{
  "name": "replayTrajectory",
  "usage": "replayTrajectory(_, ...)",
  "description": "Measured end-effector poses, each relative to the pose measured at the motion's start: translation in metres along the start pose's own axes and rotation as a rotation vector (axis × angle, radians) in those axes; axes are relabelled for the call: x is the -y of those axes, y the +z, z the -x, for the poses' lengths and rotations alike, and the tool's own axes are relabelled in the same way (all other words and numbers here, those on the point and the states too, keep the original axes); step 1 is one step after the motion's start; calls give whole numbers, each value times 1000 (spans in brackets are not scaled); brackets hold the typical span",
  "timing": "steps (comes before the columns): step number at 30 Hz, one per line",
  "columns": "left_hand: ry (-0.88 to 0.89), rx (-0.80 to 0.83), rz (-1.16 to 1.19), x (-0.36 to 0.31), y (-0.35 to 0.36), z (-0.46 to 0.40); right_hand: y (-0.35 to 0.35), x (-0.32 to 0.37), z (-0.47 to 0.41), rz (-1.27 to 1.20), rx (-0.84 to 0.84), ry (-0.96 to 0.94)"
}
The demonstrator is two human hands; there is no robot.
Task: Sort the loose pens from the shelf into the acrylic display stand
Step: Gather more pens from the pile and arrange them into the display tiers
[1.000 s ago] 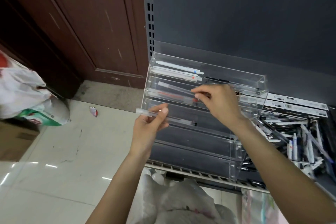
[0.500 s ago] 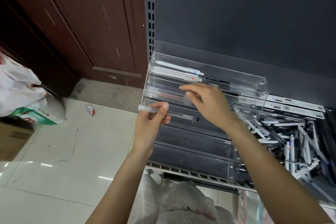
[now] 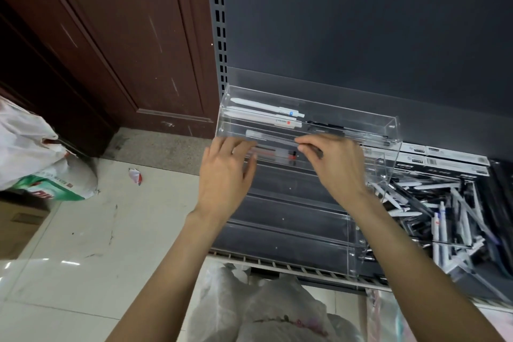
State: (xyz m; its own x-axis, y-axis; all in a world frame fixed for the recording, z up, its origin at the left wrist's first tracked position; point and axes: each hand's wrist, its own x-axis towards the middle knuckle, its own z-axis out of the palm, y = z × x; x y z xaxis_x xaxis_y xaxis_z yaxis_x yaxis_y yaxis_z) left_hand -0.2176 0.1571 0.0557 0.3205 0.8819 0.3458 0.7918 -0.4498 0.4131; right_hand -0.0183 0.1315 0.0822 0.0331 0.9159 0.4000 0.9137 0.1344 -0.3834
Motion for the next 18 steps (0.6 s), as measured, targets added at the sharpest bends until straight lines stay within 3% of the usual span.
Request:
replayTrajectory(5, 28, 56, -129, 12, -1, -1, 31, 9, -12, 125, 71, -153)
replayTrajectory(13, 29, 158, -187, 21, 0, 0, 36, 27, -31, 454, 387, -233)
replayTrajectory(16, 48, 110, -161, 19, -3, -1, 30, 32, -30, 375, 359, -193)
replayTrajectory(18, 68, -11, -111, 15, -6, -1, 16, 29, -17, 180, 226, -127)
